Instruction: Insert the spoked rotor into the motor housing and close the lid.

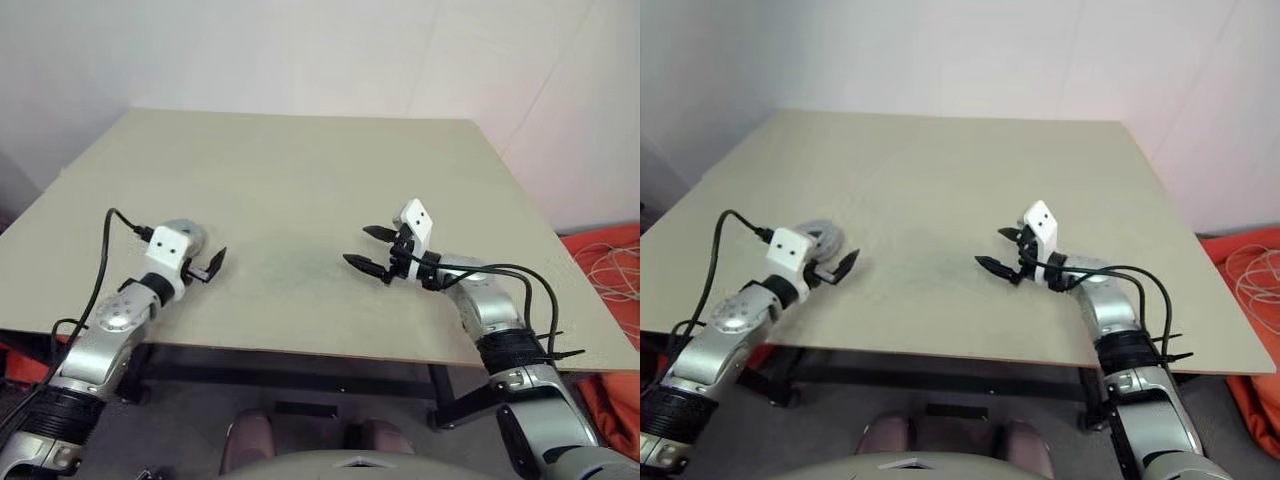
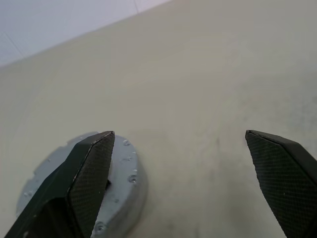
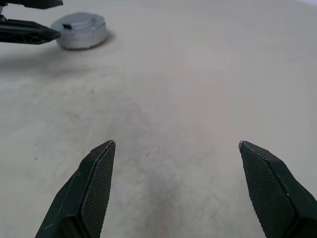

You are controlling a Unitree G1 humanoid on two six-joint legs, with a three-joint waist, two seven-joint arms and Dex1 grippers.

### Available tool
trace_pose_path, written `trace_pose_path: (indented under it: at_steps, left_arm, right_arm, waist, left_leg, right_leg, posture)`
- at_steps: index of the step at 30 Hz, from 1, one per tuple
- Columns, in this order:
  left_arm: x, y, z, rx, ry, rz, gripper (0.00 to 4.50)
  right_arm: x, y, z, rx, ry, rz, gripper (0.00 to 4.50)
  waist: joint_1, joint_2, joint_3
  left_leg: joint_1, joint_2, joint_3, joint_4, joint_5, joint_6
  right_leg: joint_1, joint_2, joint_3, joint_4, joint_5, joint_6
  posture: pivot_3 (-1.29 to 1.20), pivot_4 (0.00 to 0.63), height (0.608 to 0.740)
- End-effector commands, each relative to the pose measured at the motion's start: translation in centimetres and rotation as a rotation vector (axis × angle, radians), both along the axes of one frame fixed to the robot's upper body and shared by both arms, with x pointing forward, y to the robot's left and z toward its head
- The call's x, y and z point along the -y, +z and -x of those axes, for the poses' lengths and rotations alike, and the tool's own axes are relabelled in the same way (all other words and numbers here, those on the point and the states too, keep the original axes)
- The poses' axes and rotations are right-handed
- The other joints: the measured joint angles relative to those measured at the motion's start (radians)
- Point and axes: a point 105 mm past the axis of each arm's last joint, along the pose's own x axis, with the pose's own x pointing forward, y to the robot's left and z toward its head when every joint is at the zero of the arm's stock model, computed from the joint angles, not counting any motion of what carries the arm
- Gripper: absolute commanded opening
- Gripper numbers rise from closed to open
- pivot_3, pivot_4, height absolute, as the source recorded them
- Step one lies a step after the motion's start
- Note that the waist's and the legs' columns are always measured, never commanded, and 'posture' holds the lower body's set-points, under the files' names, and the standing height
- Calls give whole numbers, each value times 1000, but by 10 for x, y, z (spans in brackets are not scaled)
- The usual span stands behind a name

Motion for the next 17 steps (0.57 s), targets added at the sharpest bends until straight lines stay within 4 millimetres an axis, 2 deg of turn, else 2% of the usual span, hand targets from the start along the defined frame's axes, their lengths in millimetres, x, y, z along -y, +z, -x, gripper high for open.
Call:
trace_pose_path:
  at_steps: [1,6,17]
  left_arm:
    - [-13,20,-1,108,-59,23,4472]
    - [-30,18,-1,160,-48,59,4472]
    - [-19,17,-2,208,-80,102,4472]
  right_arm:
    - [3,13,-3,70,-21,-10,4500]
    - [12,6,0,94,-30,28,4500]
    - [13,10,-5,79,-72,-29,4500]
  waist:
    - [-1,0,0]
    - [-1,0,0]
    - [0,0,0]
  left_leg:
    - [0,0,0,0,0,0]
    - [2,0,1,0,0,1]
    - [5,0,1,0,0,1]
  right_leg:
    - [0,0,0,0,0,0]
    - [1,0,1,-1,0,0]
    - [3,0,2,0,0,0]
  posture:
    - [0,0,740]
    - [0,0,740]
    - [0,0,740]
